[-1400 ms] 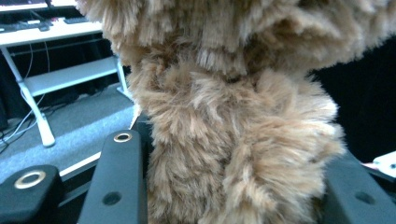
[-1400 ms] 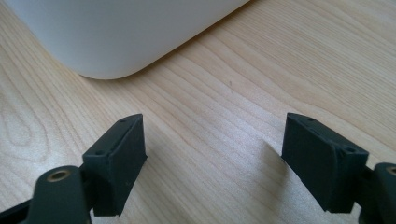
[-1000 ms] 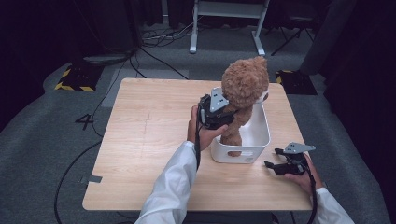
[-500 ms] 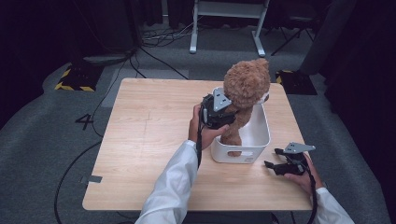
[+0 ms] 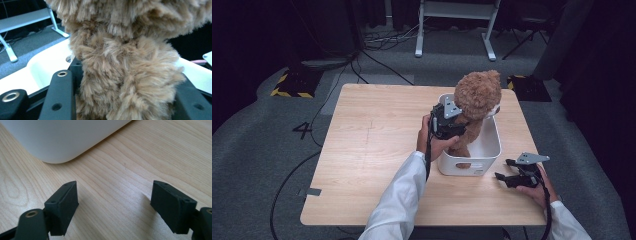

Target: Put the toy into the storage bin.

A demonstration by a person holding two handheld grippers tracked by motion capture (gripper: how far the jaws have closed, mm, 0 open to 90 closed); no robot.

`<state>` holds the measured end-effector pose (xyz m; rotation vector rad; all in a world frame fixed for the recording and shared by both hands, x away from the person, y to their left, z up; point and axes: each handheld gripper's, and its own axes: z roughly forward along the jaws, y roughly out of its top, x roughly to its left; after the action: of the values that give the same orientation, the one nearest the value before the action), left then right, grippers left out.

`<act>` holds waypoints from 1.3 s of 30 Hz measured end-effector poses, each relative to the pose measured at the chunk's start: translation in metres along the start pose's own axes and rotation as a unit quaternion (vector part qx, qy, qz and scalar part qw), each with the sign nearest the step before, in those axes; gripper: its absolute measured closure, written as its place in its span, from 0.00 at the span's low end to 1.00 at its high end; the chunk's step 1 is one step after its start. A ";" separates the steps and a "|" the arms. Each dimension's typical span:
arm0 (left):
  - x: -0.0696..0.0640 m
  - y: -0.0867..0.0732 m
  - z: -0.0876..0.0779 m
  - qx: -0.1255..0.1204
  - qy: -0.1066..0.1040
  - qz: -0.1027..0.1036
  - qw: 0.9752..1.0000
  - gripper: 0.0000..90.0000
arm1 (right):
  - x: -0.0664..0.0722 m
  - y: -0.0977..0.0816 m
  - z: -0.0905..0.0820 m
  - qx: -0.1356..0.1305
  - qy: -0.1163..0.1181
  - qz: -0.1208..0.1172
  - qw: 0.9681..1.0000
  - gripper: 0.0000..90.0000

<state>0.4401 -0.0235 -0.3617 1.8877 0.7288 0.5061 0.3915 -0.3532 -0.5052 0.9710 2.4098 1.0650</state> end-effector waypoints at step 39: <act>0.005 -0.022 0.018 0.123 -0.017 0.048 0.991 0.46 | -0.001 0.000 0.000 0.000 0.004 0.001 1.000 0.24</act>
<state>0.4490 -0.0252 -0.3886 2.1639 0.7046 0.4594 0.3922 -0.3538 -0.5056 0.9724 2.4146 1.0716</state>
